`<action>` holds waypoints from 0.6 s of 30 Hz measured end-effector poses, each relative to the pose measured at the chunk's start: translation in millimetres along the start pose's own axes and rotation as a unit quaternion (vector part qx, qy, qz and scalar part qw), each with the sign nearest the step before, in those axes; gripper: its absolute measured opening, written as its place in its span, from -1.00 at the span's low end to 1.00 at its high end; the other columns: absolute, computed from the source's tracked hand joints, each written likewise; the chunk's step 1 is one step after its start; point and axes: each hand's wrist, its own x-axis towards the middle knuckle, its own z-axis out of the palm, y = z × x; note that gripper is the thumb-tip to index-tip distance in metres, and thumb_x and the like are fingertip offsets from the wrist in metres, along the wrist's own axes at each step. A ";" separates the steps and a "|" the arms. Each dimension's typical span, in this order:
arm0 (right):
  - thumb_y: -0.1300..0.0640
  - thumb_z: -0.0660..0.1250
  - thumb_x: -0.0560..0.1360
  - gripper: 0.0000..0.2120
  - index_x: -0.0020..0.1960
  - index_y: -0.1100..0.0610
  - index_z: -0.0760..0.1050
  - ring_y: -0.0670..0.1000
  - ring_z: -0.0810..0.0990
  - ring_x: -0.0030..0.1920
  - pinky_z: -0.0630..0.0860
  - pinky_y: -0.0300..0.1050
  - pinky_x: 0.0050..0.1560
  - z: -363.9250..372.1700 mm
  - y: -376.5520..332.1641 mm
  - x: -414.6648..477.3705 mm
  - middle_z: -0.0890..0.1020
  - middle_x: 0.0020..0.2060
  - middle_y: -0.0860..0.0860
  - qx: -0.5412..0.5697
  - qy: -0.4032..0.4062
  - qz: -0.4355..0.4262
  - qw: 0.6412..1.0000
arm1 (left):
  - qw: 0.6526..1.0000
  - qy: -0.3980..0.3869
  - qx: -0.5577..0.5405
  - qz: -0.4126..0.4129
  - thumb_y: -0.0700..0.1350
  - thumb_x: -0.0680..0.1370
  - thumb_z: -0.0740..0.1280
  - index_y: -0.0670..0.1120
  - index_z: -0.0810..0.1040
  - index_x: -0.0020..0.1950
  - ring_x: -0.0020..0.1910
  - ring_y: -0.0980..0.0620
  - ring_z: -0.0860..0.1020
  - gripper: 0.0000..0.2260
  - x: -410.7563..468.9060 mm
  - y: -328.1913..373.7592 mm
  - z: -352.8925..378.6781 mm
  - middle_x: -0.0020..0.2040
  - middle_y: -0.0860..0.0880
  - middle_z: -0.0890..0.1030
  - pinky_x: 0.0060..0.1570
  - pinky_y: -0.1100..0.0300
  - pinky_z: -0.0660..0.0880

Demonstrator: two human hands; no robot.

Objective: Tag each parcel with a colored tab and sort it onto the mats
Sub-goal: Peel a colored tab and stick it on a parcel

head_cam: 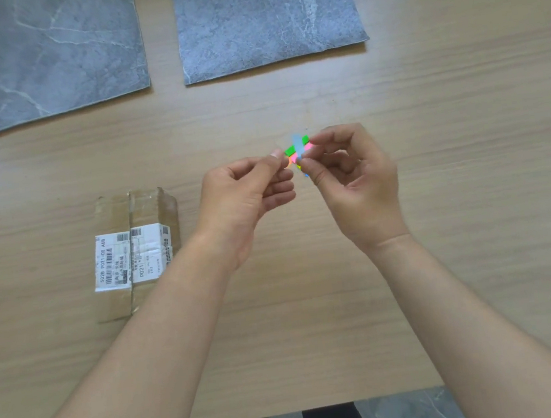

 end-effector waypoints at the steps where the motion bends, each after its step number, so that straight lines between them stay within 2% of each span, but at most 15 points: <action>1: 0.37 0.45 0.53 -0.79 0.10 0.17 0.53 0.01 0.71 -0.05 0.62 -0.10 0.05 4.2 -4.9 -5.2 0.67 -0.08 0.09 -0.019 -0.031 -0.021 0.999 | 1.000 -0.010 -0.020 -0.015 -0.16 0.55 0.44 -0.29 0.67 -0.01 -0.21 -0.06 0.64 -0.83 -7.2 4.2 -6.9 -0.18 -0.19 0.66 -0.13 0.15 0.63; 4: 0.41 0.41 0.54 -0.76 0.10 0.14 0.52 -0.03 0.71 0.00 0.62 -0.18 0.06 18.8 -20.5 -22.4 0.66 -0.07 0.04 -0.062 -0.091 -0.073 0.991 | 0.997 -0.022 -0.072 -0.028 -0.21 0.53 0.45 -0.32 0.64 0.03 -0.20 -0.05 0.63 -0.82 -30.6 7.3 -31.2 -0.17 -0.18 0.66 -0.13 0.18 0.62; 9: 0.44 0.37 0.55 -0.81 0.11 0.25 0.55 -0.07 0.69 -0.01 0.64 -0.17 0.06 51.3 -38.7 -60.5 0.63 -0.07 0.00 -0.110 -0.159 -0.128 0.973 | 0.996 -0.022 -0.084 0.003 -0.27 0.51 0.45 -0.25 0.66 -0.09 -0.25 -0.02 0.62 -0.96 -64.1 -4.6 -81.9 -0.22 -0.13 0.67 -0.15 0.19 0.60; 12: 0.43 0.40 0.54 -0.82 0.10 0.25 0.55 -0.08 0.69 -0.02 0.65 -0.16 0.05 72.1 -47.3 -88.0 0.64 -0.08 -0.04 -0.124 -0.172 -0.135 0.968 | 0.995 -0.014 -0.091 0.021 -0.30 0.51 0.44 -0.27 0.64 -0.04 -0.27 -0.03 0.62 -0.94 -83.0 -14.1 -113.7 -0.23 -0.14 0.67 -0.16 0.17 0.61; 15: 0.34 0.47 0.53 -0.75 0.16 0.14 0.56 -0.07 0.71 0.00 0.65 -0.15 0.07 94.4 -53.6 -114.7 0.68 -0.02 -0.03 -0.108 -0.181 -0.120 0.970 | 0.997 -0.004 -0.062 0.054 -0.29 0.52 0.44 -0.24 0.64 -0.07 -0.23 -0.06 0.63 -0.98 -100.9 -25.7 -143.8 -0.17 -0.19 0.67 -0.13 0.14 0.61; 18: 0.26 0.43 0.58 -0.78 0.22 0.11 0.59 -0.03 0.72 -0.01 0.67 -0.06 -0.01 115.2 -49.5 -132.1 0.70 0.09 -0.03 -0.097 -0.138 -0.070 0.983 | 0.995 0.037 -0.011 0.095 -0.28 0.52 0.45 -0.20 0.64 -0.11 -0.24 -0.07 0.63 -0.97 -109.5 -38.1 -173.8 -0.19 -0.21 0.64 -0.10 0.07 0.62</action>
